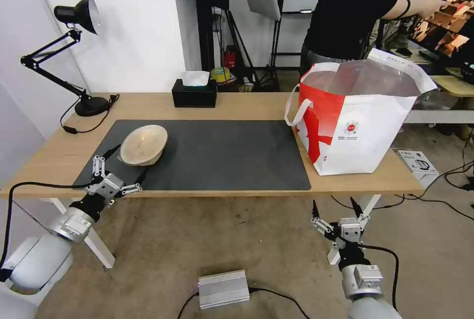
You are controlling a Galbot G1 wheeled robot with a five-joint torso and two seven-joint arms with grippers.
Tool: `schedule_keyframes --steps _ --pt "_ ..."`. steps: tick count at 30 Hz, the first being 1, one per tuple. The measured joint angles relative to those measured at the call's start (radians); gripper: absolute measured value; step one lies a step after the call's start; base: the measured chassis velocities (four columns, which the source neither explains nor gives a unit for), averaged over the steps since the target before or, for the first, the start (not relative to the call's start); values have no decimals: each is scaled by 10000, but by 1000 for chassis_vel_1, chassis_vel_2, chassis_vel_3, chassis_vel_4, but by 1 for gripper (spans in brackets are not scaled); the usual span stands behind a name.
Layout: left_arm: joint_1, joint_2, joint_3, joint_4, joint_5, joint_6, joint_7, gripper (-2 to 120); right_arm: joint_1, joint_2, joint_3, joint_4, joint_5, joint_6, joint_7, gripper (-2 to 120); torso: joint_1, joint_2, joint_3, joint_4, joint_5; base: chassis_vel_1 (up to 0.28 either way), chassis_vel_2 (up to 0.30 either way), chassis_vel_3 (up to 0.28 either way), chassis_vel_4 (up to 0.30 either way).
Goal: Pick up the trash from the table and place it into the takeout bag.
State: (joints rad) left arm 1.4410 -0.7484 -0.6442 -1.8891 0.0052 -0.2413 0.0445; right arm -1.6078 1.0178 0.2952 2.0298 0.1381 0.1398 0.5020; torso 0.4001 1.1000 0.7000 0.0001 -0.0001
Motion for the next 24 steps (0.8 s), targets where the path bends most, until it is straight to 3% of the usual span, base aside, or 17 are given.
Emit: schedule_keyframes --steps 24 --pt "-1254 336 893 1252 -114 -272 485 100 5 138 6 -79 -24 -7 -5 100 0 1 0 -1 1 0 0 0 0"
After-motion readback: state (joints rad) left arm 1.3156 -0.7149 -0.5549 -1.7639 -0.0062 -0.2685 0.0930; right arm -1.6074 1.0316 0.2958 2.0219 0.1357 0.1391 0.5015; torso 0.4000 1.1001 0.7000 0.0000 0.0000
